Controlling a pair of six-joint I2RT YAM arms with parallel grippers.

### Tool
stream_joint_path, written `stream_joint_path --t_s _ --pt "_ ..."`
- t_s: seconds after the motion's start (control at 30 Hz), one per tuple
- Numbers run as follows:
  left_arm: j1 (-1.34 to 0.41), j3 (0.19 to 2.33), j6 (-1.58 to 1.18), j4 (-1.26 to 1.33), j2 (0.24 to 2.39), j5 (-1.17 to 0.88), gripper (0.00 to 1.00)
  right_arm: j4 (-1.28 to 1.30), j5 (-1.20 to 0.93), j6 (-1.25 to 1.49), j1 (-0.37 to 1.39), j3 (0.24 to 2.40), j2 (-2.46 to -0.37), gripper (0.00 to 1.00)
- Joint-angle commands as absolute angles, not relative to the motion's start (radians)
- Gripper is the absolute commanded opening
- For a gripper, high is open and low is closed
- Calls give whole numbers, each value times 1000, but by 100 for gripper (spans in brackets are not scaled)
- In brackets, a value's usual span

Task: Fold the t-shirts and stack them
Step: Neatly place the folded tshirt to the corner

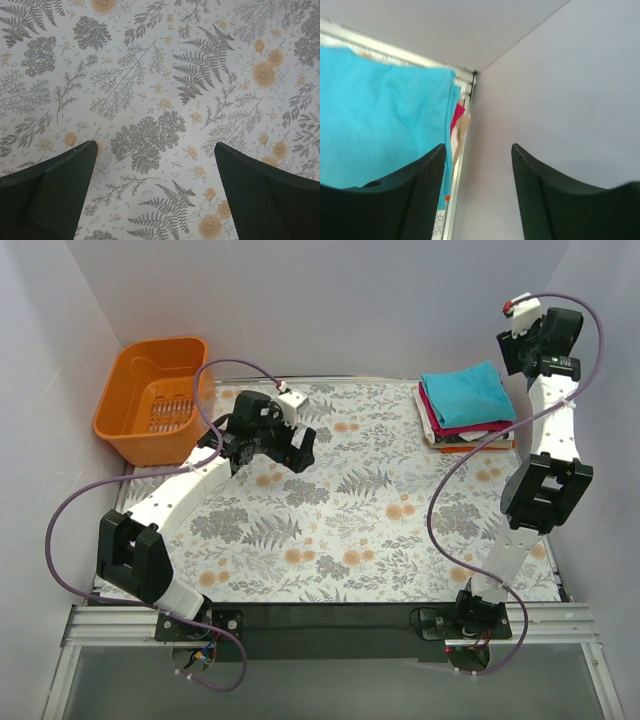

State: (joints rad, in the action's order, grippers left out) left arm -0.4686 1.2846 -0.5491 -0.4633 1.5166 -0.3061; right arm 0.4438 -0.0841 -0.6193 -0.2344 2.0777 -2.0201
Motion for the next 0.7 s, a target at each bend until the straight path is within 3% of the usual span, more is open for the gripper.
stream_joint_path --t_s 0.0,0.1,0.23,0.4,0.67 --pt "-457 1304 -594 -436 1465 -354 98 413 -185 -458 -258 2071 -1974 45" --pt "-457 1305 -604 -430 1462 -371 98 396 -283 -321 -276 2101 -2019 42" --pt "-456 1315 -612 -439 1471 -377 98 342 -290 -128 -279 2170 -2130 25" --pt "-454 1324 -600 -460 1509 -374 98 278 -383 -78 -279 2241 -2287 3" --pt "-442 1321 -591 -471 1548 -370 98 9 -356 -20 -279 2060 -2278 1"
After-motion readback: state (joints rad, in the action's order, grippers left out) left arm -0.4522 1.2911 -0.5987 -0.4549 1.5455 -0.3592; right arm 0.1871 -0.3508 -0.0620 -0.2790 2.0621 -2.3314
